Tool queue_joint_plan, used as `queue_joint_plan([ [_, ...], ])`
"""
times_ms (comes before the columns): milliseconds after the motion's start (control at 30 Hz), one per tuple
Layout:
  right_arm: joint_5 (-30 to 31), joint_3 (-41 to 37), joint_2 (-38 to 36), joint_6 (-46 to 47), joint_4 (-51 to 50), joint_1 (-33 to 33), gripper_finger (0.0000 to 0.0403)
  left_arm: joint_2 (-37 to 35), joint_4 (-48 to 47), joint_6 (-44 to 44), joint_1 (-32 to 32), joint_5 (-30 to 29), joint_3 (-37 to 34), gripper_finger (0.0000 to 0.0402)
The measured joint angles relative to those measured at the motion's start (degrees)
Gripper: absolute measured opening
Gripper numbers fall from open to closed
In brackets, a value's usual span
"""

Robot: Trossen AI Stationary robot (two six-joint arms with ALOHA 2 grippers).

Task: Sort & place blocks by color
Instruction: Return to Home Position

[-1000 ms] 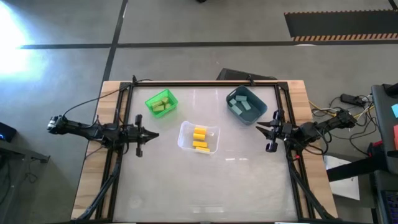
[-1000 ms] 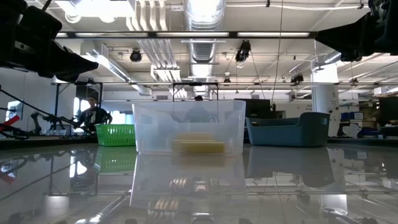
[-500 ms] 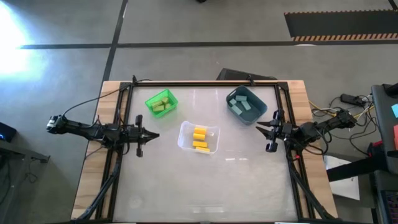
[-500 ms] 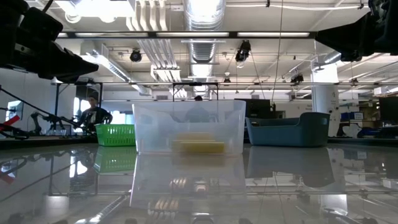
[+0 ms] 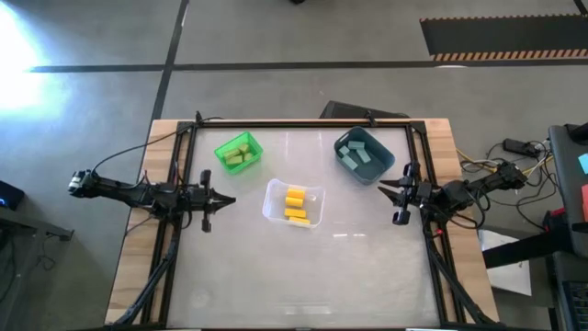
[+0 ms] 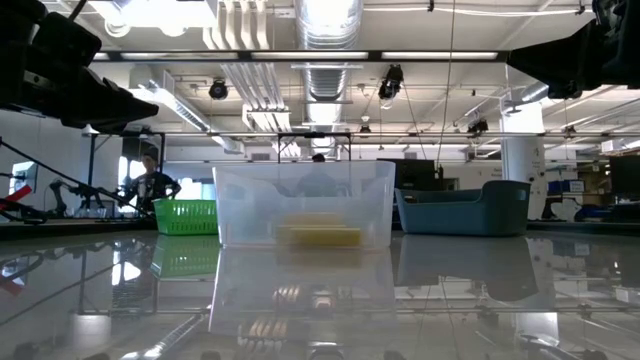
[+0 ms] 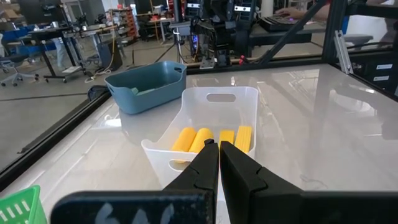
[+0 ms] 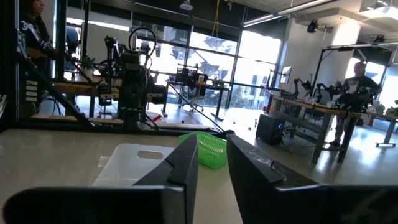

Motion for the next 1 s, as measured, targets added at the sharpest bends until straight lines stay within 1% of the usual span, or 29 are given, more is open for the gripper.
queue_joint_plan([
  [300,0.01,0.00,0.00,0.00,-0.02,0.00,0.0086,0.02,0.00,0.00,0.02,0.00,0.00,0.0000],
  [1000,0.01,0.00,0.00,0.00,-0.02,0.02,0.0086,0.11,-0.02,0.00,0.01,0.00,0.00,0.0000],
])
